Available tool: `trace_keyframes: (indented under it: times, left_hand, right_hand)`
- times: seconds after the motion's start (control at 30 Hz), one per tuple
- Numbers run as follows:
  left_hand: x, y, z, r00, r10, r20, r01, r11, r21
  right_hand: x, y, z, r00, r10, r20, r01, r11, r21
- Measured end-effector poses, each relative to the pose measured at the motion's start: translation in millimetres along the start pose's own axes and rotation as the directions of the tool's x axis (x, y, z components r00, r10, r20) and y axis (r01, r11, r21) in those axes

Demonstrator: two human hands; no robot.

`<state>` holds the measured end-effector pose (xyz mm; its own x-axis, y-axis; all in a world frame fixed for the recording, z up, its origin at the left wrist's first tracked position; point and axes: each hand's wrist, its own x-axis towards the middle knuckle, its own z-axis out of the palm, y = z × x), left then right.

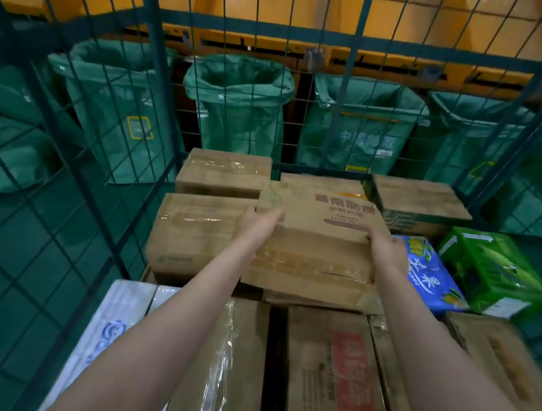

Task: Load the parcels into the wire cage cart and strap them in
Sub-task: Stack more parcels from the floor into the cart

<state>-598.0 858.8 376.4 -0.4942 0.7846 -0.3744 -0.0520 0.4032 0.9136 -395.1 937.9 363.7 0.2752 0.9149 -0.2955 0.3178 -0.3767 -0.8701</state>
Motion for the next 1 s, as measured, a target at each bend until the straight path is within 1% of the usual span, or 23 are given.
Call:
trace_keyframes:
  times: [0.1, 0.2, 0.3, 0.37, 0.43, 0.5, 0.67, 0.83, 1.0]
  left_hand:
    - [13, 21, -3, 0.998, 0.05, -0.03, -0.05, 0.999, -0.019]
    - [32, 33, -8, 0.995, 0.049, -0.086, -0.052, 0.998, -0.041]
    - [52, 39, -15, 0.985, 0.018, -0.172, -0.031, 0.997, -0.071]
    - [73, 44, -25, 0.975, -0.022, -0.22, -0.006, 0.992, -0.125]
    - [95, 52, -38, 0.969, -0.063, -0.238, 0.022, 0.985, -0.172]
    - [121, 62, -52, 0.961, -0.086, -0.263, 0.036, 0.981, -0.189]
    - [180, 83, -94, 0.946, -0.057, -0.319, -0.004, 0.983, -0.186]
    - [248, 92, -131, 0.944, 0.021, -0.33, -0.08, 0.983, -0.167]
    - [303, 95, -157, 0.949, 0.091, -0.301, -0.122, 0.989, -0.086]
  right_hand:
    - [3, -20, 8, 1.0, -0.019, -0.013, 0.019, 1.0, 0.024]
    - [8, -40, 24, 0.999, -0.037, -0.004, 0.037, 0.999, 0.022]
    - [20, -55, 47, 0.995, -0.083, 0.052, 0.081, 0.996, 0.024]
    - [32, -68, 69, 0.989, -0.112, 0.1, 0.114, 0.993, -0.009]
    - [41, -81, 92, 0.982, -0.103, 0.161, 0.104, 0.995, 0.006]
    - [49, -96, 122, 0.975, -0.106, 0.193, 0.099, 0.994, 0.046]
    - [68, -128, 196, 0.951, -0.201, 0.233, 0.194, 0.98, 0.053]
    - [89, -158, 263, 0.937, -0.301, 0.178, 0.3, 0.953, 0.033]
    - [109, -170, 312, 0.922, -0.356, 0.154, 0.345, 0.934, 0.09]
